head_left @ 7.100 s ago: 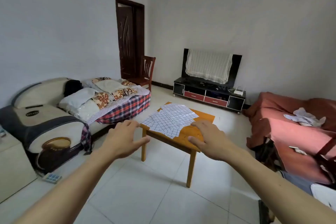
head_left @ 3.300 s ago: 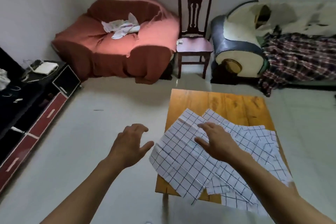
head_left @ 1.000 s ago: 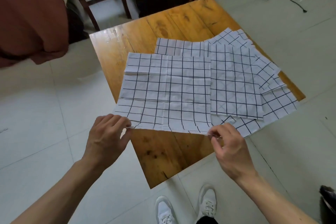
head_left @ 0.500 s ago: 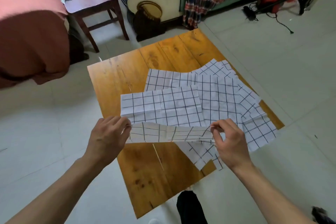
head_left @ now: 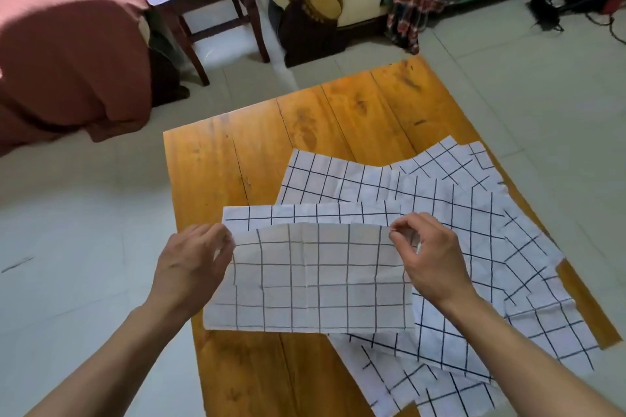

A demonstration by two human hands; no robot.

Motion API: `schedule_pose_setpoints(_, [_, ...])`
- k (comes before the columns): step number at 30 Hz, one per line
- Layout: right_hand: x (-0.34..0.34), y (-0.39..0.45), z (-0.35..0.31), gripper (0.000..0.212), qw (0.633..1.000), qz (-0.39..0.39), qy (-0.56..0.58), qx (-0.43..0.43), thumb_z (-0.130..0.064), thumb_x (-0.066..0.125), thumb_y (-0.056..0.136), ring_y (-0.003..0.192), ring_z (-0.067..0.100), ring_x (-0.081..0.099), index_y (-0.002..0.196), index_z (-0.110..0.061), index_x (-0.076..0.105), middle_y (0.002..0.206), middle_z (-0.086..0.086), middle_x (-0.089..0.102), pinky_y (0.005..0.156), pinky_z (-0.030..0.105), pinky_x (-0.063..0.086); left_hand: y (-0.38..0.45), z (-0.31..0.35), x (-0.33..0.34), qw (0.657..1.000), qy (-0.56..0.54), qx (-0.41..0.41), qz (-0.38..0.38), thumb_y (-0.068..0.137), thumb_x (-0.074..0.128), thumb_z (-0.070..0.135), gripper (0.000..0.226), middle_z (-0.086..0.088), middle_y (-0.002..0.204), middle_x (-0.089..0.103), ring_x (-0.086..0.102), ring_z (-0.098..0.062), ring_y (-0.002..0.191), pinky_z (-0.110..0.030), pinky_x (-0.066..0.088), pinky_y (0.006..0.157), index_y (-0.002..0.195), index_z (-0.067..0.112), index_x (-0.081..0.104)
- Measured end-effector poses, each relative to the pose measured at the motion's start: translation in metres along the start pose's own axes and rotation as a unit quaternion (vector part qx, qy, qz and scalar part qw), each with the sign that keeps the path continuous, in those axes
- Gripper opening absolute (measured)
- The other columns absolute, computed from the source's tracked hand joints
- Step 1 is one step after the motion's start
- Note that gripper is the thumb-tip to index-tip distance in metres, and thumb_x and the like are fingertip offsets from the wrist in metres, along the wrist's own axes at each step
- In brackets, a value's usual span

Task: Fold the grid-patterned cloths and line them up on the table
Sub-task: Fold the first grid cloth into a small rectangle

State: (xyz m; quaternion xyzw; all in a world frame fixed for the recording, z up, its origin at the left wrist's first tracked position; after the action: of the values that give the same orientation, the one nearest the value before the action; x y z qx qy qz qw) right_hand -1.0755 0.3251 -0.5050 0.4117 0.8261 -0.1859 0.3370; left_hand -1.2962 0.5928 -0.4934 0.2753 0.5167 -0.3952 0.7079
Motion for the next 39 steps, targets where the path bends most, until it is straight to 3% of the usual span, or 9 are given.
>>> schedule_pose_setpoints(14, [0.053,0.050,0.048,0.009,0.998,-0.025,-0.041,0.036,-0.010,0.066,0.089,0.082,0.008,0.058,0.086,-0.019,0.066,0.085,-0.005,0.064,0.071,0.018,0.043,0.052,-0.046,0.077,0.996,-0.047,-0.070,-0.011,0.093,0.063,0.019,0.010,0.001,0.086,0.067,0.060,-0.020,0.076,-0.039,0.056,0.060,0.086,0.023,0.059])
schedule_pose_setpoints(21, [0.071,0.069,0.056,0.008,0.996,-0.040,-0.066,0.047,-0.013,0.065,0.089,0.083,0.014,0.060,0.086,-0.020,0.065,0.084,-0.004,0.065,0.074,0.034,0.051,0.063,-0.059,0.090,0.996,-0.058,-0.071,-0.001,0.092,0.065,0.014,0.008,0.000,0.086,0.058,0.053,-0.020,0.074,-0.023,0.039,0.054,0.085,0.013,0.062])
schedule_pose_setpoints(25, [0.077,0.075,0.066,0.007,0.992,-0.048,-0.082,0.078,-0.014,0.065,0.089,0.084,0.015,0.060,0.085,-0.020,0.065,0.086,-0.005,0.066,0.072,0.029,0.046,0.068,-0.063,0.094,0.995,-0.069,-0.076,0.001,0.091,0.067,0.015,0.010,-0.001,0.087,0.058,0.056,-0.020,0.075,-0.030,0.051,0.056,0.084,0.013,0.061])
schedule_pose_setpoints(34, [0.082,0.083,0.069,0.007,0.990,-0.046,-0.107,0.084,-0.015,0.066,0.089,0.083,0.013,0.058,0.085,-0.020,0.065,0.087,-0.006,0.065,0.069,0.025,0.041,0.071,-0.065,0.096,0.995,-0.075,-0.070,0.003,0.088,0.071,0.012,0.011,-0.002,0.088,0.056,0.056,-0.022,0.075,-0.034,0.053,0.056,0.084,0.011,0.061])
schedule_pose_setpoints(39, [0.083,0.085,0.069,0.009,0.989,-0.039,-0.122,0.072,-0.016,0.066,0.089,0.080,0.015,0.058,0.082,-0.020,0.063,0.084,-0.005,0.063,0.066,0.027,0.044,0.070,-0.064,0.094,0.998,-0.011,-0.061,0.022,0.081,0.078,0.015,0.027,-0.010,0.101,0.061,0.050,-0.025,0.089,-0.037,0.046,0.065,0.102,0.010,0.061])
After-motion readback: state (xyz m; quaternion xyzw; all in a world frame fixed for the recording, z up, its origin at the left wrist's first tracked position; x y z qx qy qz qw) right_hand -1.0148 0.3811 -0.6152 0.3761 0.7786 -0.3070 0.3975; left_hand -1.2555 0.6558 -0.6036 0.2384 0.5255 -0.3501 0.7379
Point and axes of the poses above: each hand's wrist, its own y-axis towards the middle knuckle, its own x-axis out of the palm, z = x × y, the point moved 9 cm from there along y, towards the middle knuckle
